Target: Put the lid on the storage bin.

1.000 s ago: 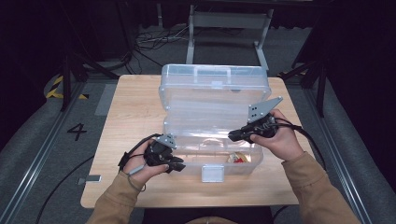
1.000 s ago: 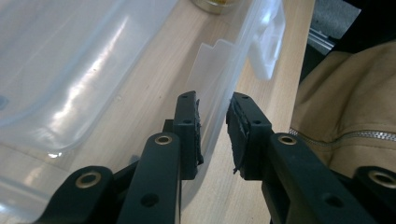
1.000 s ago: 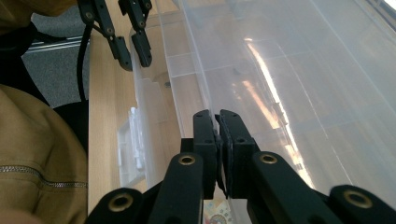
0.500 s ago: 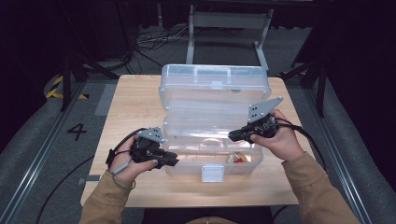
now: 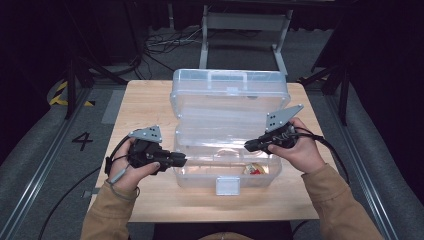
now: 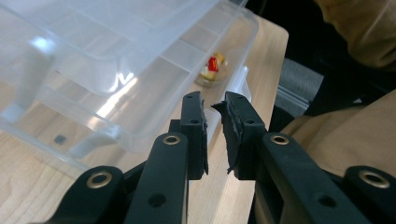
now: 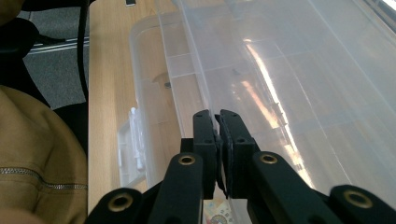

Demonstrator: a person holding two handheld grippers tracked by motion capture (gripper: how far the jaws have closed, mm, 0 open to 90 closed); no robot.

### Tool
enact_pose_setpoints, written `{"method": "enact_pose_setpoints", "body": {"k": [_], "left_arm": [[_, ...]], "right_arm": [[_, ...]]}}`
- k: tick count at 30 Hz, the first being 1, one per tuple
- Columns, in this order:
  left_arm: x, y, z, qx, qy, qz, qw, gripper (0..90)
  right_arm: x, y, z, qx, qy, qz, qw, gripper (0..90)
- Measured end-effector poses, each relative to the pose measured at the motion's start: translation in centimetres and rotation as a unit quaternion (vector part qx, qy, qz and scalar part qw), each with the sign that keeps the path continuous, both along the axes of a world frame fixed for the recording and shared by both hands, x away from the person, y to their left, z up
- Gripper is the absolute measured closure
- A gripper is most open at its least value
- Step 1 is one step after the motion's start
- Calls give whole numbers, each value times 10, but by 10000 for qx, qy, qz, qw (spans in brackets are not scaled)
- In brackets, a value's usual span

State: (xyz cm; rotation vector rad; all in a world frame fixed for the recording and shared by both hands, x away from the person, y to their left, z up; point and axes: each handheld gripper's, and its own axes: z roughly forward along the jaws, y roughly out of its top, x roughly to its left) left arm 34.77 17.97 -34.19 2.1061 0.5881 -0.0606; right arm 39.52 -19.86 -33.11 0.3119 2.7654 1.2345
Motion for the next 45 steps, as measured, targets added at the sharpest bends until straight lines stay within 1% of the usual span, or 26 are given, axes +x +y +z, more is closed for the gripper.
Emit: {"method": "enact_pose_setpoints", "body": {"k": [2, 5, 9, 10, 11, 12, 13, 15, 19, 23, 24, 28, 29, 31, 33, 34, 40, 45], "left_arm": [[3, 4, 3, -253, 6, 93, 9996, 798], [4, 7, 6, -406, -67, 226, 9989, 806], [5, 9, 10, -530, -196, 415, 9975, 819], [5, 9, 10, -530, -196, 415, 9975, 821], [6, 9, 12, -544, -280, 530, 9967, 823], [6, 10, 13, -549, -305, 591, 9963, 823], [6, 10, 13, -549, -305, 591, 9963, 822], [7, 11, 14, -623, -332, 700, 9950, 818], [8, 10, 15, -677, -392, 882, 9930, 828], [8, 8, 17, -633, -497, 1128, 9904, 833], [8, 9, 17, -623, -552, 1173, 9896, 835], [10, 10, 19, -678, -599, 1389, 9862, 843], [10, 10, 19, -678, -599, 1389, 9862, 845], [11, 11, 19, -679, -655, 1505, 9841, 848], [12, 11, 19, -692, -656, 1550, 9833, 852], [12, 11, 19, -692, -656, 1550, 9833, 852], [14, 11, 20, -731, -736, 1678, 9803, 861], [15, 10, 21, -733, -756, 1725, 9794, 872]], "right_arm": [[0, 0, 0, 6, -3, -6, 10000, 865], [-1, 0, 0, 10, -3, -10, 10000, 864], [-1, -1, -1, 17, -19, -26, 10000, 863], [-1, -1, -1, 18, -22, -29, 10000, 864], [-2, -1, -1, 18, -20, -32, 10000, 864], [-2, -1, -1, 22, -17, -33, 10000, 863], [-2, -1, -1, 22, -17, -33, 10000, 863], [-3, -1, -2, 23, -20, -43, 10000, 863], [-4, -2, -3, 51, -16, -61, 10000, 863], [-5, -2, -4, 89, -13, -75, 9999, 861], [-5, -2, -4, 91, -15, -78, 9999, 861], [-6, -3, -5, 115, -6, -87, 9999, 860], [-6, -3, -5, 115, -6, -87, 9999, 860], [-7, -3, -6, 106, -33, -95, 9999, 860], [-8, -3, -6, 104, -24, -104, 9999, 859], [-8, -3, -6, 104, -24, -104, 9999, 859], [-10, -3, -8, 122, -4, -99, 9999, 858], [-12, -4, -11, 146, 35, -110, 9998, 855]]}}
